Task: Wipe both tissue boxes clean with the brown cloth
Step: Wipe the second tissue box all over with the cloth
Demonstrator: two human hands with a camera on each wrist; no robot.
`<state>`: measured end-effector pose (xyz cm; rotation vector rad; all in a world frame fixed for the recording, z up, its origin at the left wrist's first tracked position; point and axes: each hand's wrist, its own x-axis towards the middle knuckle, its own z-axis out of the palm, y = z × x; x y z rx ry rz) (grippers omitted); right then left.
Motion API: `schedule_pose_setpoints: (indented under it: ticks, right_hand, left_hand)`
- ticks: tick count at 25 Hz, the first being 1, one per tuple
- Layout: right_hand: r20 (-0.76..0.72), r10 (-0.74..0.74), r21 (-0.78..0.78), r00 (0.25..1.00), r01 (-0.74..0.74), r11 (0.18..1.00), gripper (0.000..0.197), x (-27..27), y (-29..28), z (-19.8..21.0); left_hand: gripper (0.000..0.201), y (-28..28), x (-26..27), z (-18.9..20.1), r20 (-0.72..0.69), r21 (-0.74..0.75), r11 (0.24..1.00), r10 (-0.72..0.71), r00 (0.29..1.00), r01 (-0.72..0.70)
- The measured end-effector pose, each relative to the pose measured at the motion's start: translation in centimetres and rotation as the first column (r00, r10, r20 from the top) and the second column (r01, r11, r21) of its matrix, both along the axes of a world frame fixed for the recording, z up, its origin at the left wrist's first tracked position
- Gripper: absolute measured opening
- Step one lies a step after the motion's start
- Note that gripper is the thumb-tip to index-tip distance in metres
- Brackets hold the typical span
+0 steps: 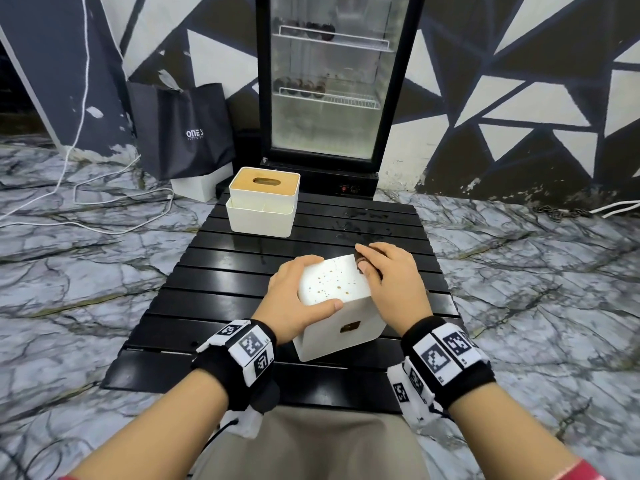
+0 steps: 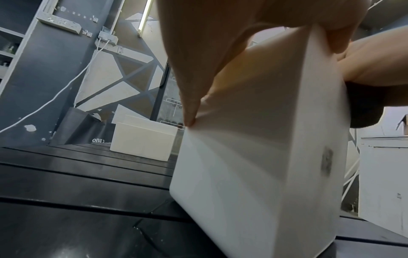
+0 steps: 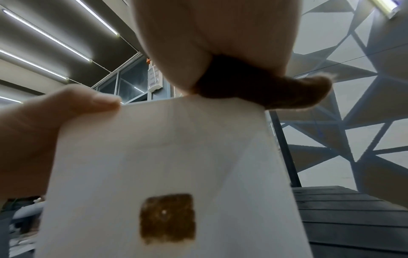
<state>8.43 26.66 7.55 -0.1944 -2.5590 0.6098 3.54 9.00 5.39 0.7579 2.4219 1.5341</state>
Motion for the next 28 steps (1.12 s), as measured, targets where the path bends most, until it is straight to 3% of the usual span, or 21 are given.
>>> schedule_pose_setpoints:
  ticks: [4,7,10,13,15,20,24,28]
  right_hand:
    - [-0.070,0.071,0.148,0.995,-0.060,0.987,0.036,1.4,-0.9,-0.5]
    - [-0.009,0.125,0.048,0.992,-0.125,0.991,0.035,1.7,0.7,-0.6]
    - [0.053,0.065,-0.014,0.996,-0.064,0.998,0.034,0.4,1.0,0.1]
    - [0.047,-0.005,0.142,0.999,-0.002,0.990,0.036,0.4,-0.7,0.2]
    - [0.000,0.024,0.221,1.000,-0.023,0.975,0.040,1.3,-1.0,-0.2]
    - [0.102,0.057,0.020,0.993,-0.059,0.998,0.037,1.3,0.9,0.4]
    - [0.106,-0.017,0.160,0.994,-0.001,0.987,0.038,0.2,-0.6,0.6]
    - [0.004,0.056,0.219,0.998,-0.055,0.974,0.042,1.4,-2.3,0.0]
  left_hand:
    - [0.062,0.0,-0.1,0.0,-0.011,-0.015,1.000,-0.006,1.000,0.006]
    - [0.064,-0.1,-0.2,0.1,-0.005,-0.031,0.999,-0.025,1.000,0.025]
    - [0.069,0.0,-0.1,0.2,-0.001,-0.045,0.999,-0.028,1.000,0.028]
    - [0.069,0.2,0.0,0.1,-0.007,-0.043,0.999,-0.019,1.000,0.018]
    - [0.069,0.2,0.1,0.0,-0.009,-0.029,1.000,-0.004,1.000,0.004]
    - [0.067,0.2,0.2,0.0,0.000,-0.014,1.000,-0.010,1.000,0.010]
    - [0.063,0.6,0.5,0.1,-0.014,-0.004,1.000,0.021,1.000,-0.021]
    - [0.065,0.6,0.8,0.1,-0.024,-0.008,0.999,0.037,0.999,-0.037]
